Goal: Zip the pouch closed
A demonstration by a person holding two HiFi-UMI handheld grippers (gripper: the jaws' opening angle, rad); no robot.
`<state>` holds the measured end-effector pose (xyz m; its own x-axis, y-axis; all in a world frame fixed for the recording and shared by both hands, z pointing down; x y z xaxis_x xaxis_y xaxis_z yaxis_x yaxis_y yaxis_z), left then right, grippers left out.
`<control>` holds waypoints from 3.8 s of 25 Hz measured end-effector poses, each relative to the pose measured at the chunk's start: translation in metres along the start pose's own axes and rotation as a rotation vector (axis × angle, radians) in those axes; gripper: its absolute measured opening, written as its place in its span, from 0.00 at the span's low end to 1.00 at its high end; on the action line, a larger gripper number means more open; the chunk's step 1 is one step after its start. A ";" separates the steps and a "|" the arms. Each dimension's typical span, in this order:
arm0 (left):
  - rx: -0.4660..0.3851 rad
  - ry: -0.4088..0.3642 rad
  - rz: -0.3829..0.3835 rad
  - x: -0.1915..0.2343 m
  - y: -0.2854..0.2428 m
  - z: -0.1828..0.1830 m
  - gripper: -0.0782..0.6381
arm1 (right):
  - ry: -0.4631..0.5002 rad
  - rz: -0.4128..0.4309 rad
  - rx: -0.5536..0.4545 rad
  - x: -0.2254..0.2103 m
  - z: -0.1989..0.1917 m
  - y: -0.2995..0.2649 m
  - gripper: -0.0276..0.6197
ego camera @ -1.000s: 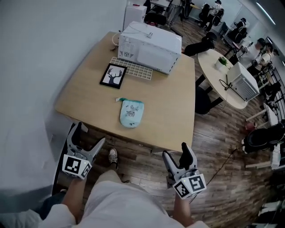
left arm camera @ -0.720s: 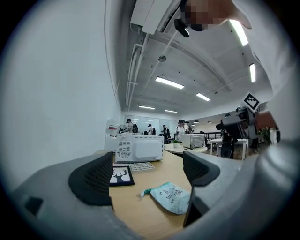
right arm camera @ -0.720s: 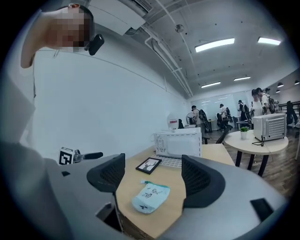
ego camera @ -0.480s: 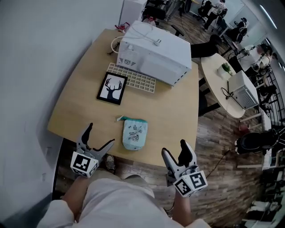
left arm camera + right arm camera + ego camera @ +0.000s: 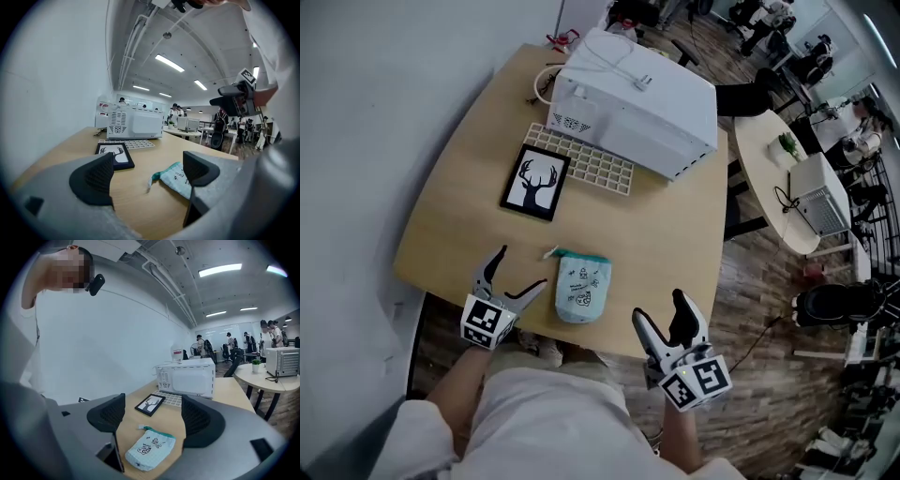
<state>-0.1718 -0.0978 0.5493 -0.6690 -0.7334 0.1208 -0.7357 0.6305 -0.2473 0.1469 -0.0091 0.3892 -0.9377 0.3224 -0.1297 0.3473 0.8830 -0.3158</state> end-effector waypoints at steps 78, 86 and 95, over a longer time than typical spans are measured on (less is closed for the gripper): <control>-0.086 -0.635 -0.740 -0.075 -0.031 0.208 0.15 | 0.301 1.168 0.245 -0.004 0.077 -0.118 0.27; -0.027 -0.667 -0.754 -0.078 -0.034 0.197 0.15 | 0.284 1.182 0.275 -0.010 0.070 -0.120 0.19; -0.007 -0.673 -0.764 -0.077 -0.042 0.190 0.15 | 0.281 1.140 0.265 -0.017 0.061 -0.118 0.12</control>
<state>-0.0695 -0.1165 0.3680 0.1768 -0.9301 -0.3220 -0.9435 -0.0670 -0.3245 0.1224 -0.1396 0.3714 -0.0487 0.9642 -0.2608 0.9391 -0.0447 -0.3407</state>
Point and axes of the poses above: the fingertips, and each gripper's own axes: y backward along the fingers, x to its left, z out of its top, the point moved 10 cm from there along y, backward along the fingers, and after that the axes turned 5 degrees about -z, right-handed, at the moved point
